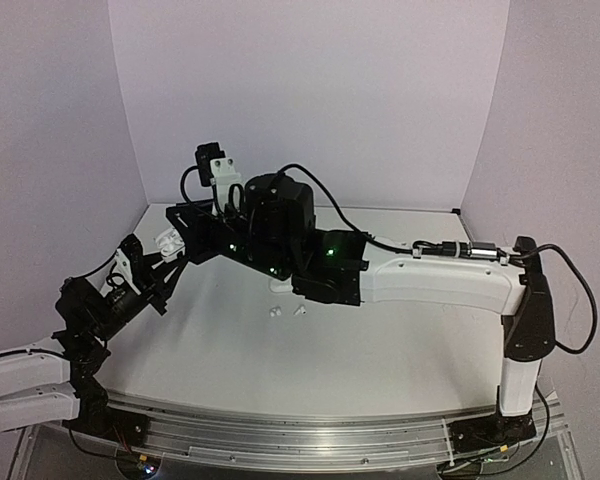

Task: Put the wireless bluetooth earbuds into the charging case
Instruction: Insert the right earbud into the right side groove of the charging case.

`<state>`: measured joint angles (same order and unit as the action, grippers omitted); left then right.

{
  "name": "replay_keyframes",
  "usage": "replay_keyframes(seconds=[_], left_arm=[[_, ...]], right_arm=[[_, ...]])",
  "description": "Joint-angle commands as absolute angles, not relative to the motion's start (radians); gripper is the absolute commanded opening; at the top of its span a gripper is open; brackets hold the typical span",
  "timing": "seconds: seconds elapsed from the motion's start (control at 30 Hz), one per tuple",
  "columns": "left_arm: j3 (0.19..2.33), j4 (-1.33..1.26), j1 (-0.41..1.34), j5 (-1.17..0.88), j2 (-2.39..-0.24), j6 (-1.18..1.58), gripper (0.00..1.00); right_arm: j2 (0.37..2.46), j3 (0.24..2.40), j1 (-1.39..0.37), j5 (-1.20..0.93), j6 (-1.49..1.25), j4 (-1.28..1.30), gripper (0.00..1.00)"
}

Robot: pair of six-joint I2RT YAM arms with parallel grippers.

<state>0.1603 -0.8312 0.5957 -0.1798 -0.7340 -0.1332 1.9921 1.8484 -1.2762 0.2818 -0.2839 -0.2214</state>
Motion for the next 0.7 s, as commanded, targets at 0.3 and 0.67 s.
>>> replay_keyframes(seconds=[0.3, 0.67], left_arm=[[0.161, -0.891, 0.600, -0.207, -0.713, -0.143, 0.00], [0.163, -0.886, 0.599, -0.213, -0.704, -0.141, 0.00]], right_arm=[[2.032, 1.790, -1.291, 0.274, -0.061, -0.437, 0.00], [2.050, 1.784, -1.285, 0.327, -0.004, -0.442, 0.00]])
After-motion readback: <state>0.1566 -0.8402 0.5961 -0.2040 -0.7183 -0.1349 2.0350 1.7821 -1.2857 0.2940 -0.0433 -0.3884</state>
